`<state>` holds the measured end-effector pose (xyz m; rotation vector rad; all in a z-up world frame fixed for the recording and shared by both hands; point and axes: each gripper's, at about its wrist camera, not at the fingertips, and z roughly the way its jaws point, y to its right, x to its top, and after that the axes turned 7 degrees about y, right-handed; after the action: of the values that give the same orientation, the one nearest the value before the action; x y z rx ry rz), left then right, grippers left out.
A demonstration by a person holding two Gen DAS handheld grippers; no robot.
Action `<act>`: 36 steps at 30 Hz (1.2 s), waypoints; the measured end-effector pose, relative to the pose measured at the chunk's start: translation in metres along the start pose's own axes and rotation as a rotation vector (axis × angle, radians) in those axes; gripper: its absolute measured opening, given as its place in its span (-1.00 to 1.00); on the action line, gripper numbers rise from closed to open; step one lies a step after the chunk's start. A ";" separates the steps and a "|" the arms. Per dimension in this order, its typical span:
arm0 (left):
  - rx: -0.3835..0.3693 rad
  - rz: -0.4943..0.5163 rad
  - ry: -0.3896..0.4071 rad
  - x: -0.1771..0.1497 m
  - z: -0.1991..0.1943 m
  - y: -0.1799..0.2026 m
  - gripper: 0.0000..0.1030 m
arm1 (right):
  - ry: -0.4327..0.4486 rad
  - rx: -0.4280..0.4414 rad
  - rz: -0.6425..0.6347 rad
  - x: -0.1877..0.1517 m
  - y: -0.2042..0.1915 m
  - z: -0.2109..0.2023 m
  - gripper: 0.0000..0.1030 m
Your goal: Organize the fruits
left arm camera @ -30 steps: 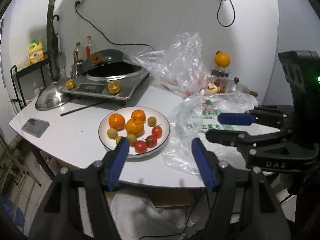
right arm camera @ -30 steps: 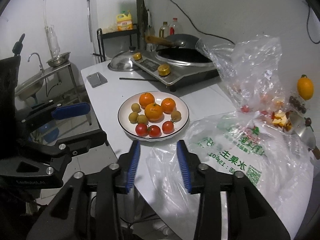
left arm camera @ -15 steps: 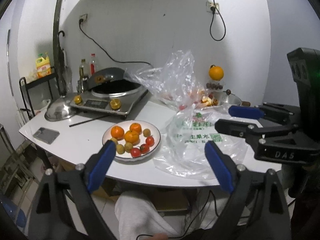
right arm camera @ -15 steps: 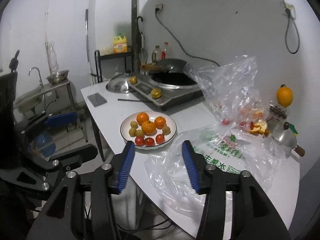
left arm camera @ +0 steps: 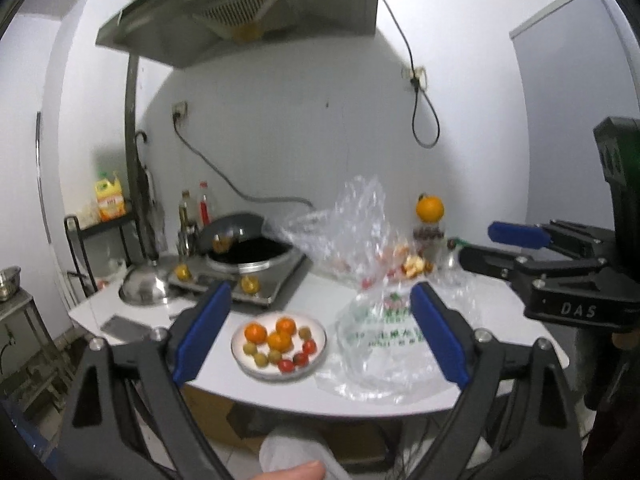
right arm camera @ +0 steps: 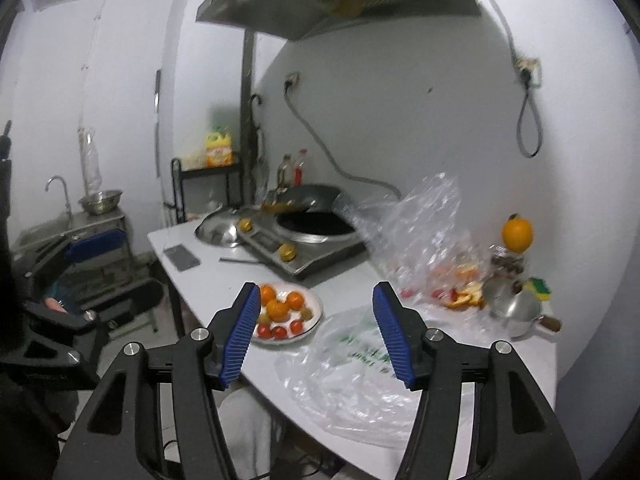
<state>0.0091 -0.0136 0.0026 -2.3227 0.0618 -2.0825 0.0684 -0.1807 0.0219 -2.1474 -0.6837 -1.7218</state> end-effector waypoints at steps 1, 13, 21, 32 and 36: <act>0.001 0.002 0.019 0.006 -0.003 0.001 0.84 | 0.017 -0.009 0.003 0.005 0.002 -0.007 0.20; 0.017 0.036 0.161 0.064 -0.027 0.011 0.98 | 0.209 -0.068 -0.012 0.057 0.014 -0.059 0.47; 0.018 0.038 0.224 0.087 -0.034 0.017 0.98 | 0.256 -0.087 -0.015 0.075 0.023 -0.073 0.49; 0.017 0.034 0.246 0.095 -0.034 0.018 0.98 | 0.265 -0.104 -0.012 0.078 0.027 -0.078 0.49; 0.016 0.030 0.246 0.095 -0.034 0.017 0.98 | 0.265 -0.105 -0.015 0.078 0.026 -0.078 0.49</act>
<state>-0.0151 -0.0347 0.0998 -2.0312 0.0825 -2.3313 0.0309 -0.2294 0.1179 -1.9305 -0.5491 -2.0419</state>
